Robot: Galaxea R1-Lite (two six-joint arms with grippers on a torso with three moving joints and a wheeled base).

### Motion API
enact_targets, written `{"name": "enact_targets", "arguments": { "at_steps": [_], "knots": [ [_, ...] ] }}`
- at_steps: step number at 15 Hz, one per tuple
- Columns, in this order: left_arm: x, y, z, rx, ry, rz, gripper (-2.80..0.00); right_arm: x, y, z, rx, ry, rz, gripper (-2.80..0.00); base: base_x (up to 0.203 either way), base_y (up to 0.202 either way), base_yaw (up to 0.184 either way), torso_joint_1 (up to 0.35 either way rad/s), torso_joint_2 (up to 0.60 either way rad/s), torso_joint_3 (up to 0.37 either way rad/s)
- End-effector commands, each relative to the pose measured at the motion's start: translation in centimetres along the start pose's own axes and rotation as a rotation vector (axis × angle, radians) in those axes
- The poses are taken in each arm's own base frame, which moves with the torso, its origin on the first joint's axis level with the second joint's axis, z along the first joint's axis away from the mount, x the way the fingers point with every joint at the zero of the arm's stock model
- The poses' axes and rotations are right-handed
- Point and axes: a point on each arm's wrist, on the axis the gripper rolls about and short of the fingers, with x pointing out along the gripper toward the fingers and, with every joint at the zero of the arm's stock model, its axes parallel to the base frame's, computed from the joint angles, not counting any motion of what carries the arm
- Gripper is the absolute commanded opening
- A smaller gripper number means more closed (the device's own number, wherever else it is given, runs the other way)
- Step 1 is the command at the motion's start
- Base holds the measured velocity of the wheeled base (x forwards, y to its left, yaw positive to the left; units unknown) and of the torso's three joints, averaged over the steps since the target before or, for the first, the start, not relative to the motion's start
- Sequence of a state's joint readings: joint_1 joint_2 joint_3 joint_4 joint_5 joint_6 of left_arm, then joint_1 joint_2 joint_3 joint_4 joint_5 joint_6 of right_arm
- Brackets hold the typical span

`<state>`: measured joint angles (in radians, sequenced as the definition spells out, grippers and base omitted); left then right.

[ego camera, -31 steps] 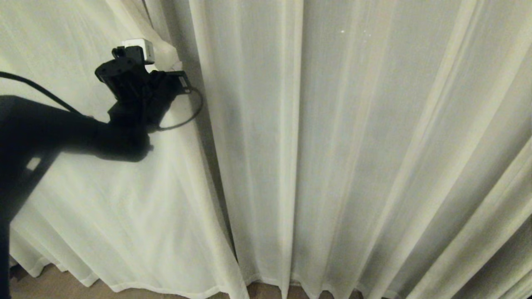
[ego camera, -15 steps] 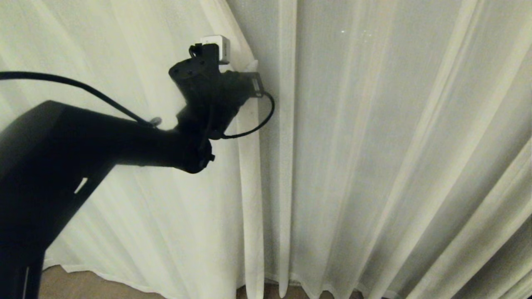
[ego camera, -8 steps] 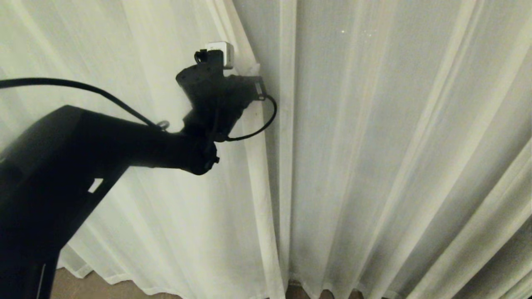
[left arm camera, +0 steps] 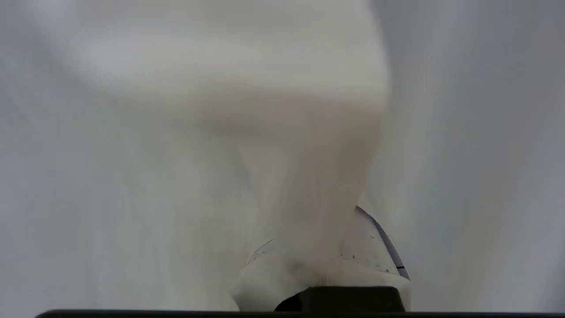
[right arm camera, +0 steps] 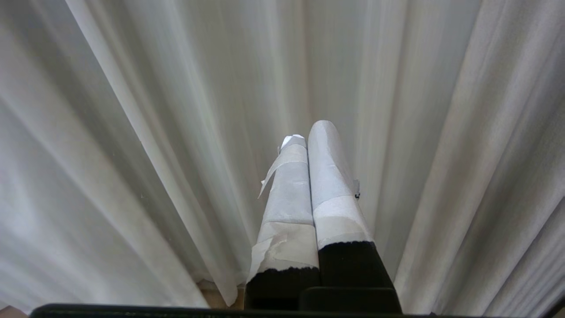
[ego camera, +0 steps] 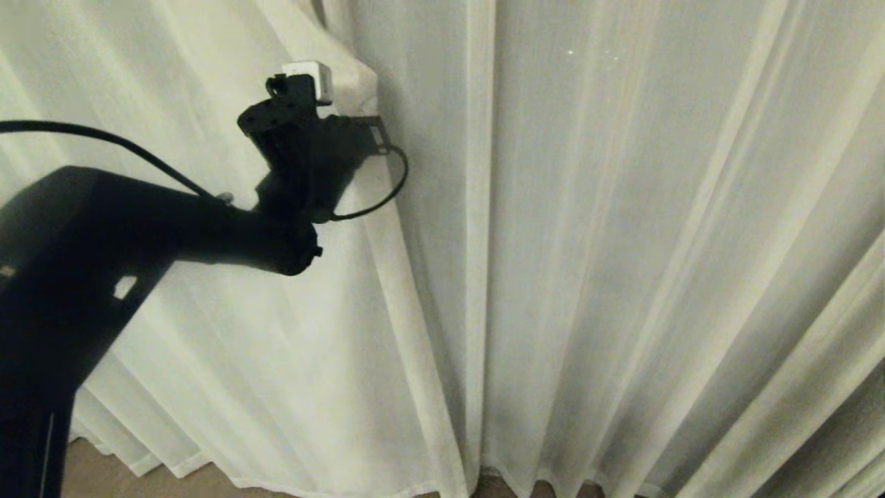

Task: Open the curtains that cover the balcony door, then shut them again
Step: Close the inner curtains on both sides

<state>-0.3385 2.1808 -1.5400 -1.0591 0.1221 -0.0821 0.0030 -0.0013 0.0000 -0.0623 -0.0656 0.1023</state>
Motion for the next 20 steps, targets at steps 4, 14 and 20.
{"name": "enact_targets", "arguments": {
  "at_steps": [4, 14, 20],
  "knots": [
    [0.0, 6.8, 1.8, 0.06, -0.041, 0.139, -2.8, 0.0, 0.0, 0.0, 0.0, 0.001, 0.0, -2.8, 0.0, 0.0, 0.0, 0.0, 0.0, 0.0],
    [-3.3, 14.8, -0.3, 0.132, 0.007, 0.31, -2.8, 0.0, 0.0, 0.0, 0.0, 0.001, 0.0, -2.8, 0.0, 0.0, 0.0, 0.0, 0.0, 0.0],
    [-3.5, 15.1, -0.5, 0.134, 0.015, 0.316, -2.8, 0.0, 0.0, 0.0, 0.0, 0.001, 0.001, -2.8, 0.0, 0.0, 0.0, 0.0, 0.0, 0.0]
  ]
}}
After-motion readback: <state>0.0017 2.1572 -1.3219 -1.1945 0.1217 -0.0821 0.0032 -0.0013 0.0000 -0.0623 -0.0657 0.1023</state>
